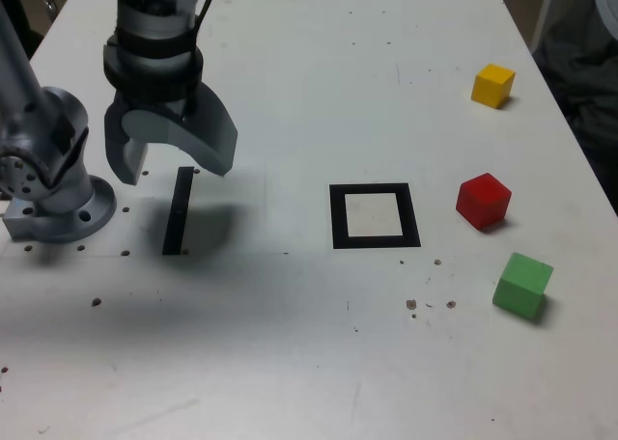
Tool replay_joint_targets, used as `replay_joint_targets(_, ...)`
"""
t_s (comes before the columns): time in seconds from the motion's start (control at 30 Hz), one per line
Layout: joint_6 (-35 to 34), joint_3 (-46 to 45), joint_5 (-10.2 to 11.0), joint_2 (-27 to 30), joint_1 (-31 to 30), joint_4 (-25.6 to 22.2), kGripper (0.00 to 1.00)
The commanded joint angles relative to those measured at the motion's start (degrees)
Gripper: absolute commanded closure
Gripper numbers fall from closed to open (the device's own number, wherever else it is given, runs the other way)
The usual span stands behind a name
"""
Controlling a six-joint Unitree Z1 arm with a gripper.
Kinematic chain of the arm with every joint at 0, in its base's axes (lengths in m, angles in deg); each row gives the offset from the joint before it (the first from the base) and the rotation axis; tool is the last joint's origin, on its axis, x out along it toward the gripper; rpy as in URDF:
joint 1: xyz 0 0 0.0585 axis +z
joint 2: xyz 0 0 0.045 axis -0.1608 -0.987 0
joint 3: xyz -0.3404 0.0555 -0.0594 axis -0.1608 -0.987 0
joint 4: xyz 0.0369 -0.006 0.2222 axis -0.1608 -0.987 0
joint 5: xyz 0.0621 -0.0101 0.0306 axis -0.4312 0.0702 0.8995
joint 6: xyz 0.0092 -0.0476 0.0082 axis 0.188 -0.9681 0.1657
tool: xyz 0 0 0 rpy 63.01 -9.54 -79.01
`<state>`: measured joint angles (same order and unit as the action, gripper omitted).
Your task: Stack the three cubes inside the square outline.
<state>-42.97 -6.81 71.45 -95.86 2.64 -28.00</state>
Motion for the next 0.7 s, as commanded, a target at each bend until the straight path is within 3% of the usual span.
replay_joint_targets(0.0,-0.13,0.03,0.04,0.18,-0.07,0.08,0.01)
replay_joint_targets(0.67,0.23,3.76,0.20,-2.36,-0.07,-0.05,0.01)
